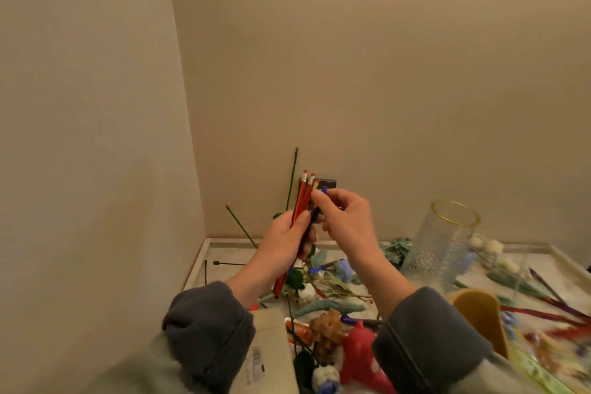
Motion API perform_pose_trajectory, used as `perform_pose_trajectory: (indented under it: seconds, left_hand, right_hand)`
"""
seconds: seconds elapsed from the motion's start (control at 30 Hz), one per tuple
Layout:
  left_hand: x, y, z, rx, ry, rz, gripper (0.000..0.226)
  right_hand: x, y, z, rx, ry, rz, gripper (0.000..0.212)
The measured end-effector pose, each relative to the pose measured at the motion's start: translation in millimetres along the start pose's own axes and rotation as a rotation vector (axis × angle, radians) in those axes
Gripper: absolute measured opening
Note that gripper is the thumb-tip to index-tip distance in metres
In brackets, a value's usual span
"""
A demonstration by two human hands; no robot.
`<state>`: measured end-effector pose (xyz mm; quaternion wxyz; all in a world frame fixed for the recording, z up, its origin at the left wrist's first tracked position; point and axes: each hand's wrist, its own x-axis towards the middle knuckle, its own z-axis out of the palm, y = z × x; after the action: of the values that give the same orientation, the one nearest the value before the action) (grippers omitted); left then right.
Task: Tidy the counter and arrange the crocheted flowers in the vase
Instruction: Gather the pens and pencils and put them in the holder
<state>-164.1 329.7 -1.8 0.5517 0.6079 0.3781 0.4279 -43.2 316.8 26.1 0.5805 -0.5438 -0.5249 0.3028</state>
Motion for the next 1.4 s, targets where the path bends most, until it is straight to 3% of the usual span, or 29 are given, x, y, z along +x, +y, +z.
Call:
perform_pose_trajectory:
  seconds: [0.33, 0.57, 0.8, 1.23, 1.4]
  left_hand:
    - [-30, 49, 97, -0.097, -0.218, 0.127, 0.023]
    - [-58, 64, 187, -0.116, -0.231, 0.131, 0.022]
    - [-77, 36, 253, -0.019, -0.097, 0.214, 0.022]
    - [-83, -22, 269, 0.283, 0.073, -0.153, 0.030]
    - [-83, -21, 260, 0.405, 0.075, -0.055, 0.030]
  right_hand:
    - [-35, -53, -112, 0.000, -0.015, -0.065, 0.020]
    - [-65, -59, -197, -0.158, 0.025, -0.144, 0.014]
    - [-96, -34, -254, -0.242, -0.008, -0.172, 0.011]
    - [-112, 58, -251, -0.462, -0.111, -0.103, 0.017]
    - [-117, 72, -253, -0.462, -0.119, -0.090, 0.022]
